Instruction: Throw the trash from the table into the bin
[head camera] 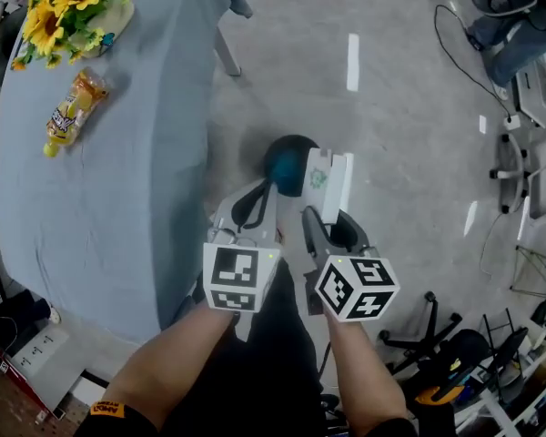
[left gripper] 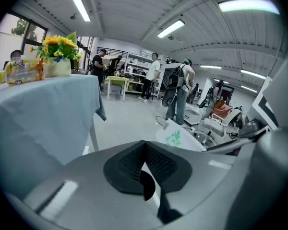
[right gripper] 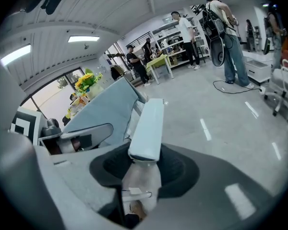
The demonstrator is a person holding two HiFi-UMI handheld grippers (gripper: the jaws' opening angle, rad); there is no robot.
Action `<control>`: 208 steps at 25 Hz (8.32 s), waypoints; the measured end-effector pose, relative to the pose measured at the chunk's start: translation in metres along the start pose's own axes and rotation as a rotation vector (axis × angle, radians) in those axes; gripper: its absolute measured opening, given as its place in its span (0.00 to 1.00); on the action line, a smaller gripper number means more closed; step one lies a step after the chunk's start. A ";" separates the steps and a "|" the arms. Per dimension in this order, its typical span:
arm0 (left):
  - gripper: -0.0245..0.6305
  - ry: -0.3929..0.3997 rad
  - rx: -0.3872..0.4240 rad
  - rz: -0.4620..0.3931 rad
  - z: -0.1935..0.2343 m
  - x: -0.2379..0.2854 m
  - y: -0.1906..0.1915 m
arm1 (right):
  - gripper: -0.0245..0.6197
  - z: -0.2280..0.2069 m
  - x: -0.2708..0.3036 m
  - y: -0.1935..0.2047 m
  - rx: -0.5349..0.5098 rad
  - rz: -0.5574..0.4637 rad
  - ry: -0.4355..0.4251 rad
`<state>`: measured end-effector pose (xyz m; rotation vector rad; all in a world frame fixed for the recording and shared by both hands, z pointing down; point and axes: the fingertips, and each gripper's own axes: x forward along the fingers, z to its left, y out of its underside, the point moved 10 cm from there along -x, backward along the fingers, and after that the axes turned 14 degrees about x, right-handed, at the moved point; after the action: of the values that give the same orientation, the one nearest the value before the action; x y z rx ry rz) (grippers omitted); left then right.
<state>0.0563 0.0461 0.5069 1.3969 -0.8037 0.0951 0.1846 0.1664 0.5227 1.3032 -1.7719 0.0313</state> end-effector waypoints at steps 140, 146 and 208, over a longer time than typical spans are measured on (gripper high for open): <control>0.05 0.002 -0.073 0.289 0.024 0.137 0.141 | 0.04 -0.101 0.163 0.046 -0.017 0.180 0.202; 0.05 0.004 -0.092 0.280 0.019 0.116 0.124 | 0.04 -0.084 0.133 0.034 -0.019 0.152 0.193; 0.05 -0.085 -0.085 -0.022 0.033 -0.145 -0.071 | 0.04 0.128 -0.097 -0.041 -0.370 -0.042 -0.063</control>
<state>-0.0294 0.0577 0.3670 1.3360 -0.8530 -0.0148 0.1374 0.1564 0.3640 1.0795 -1.7035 -0.3496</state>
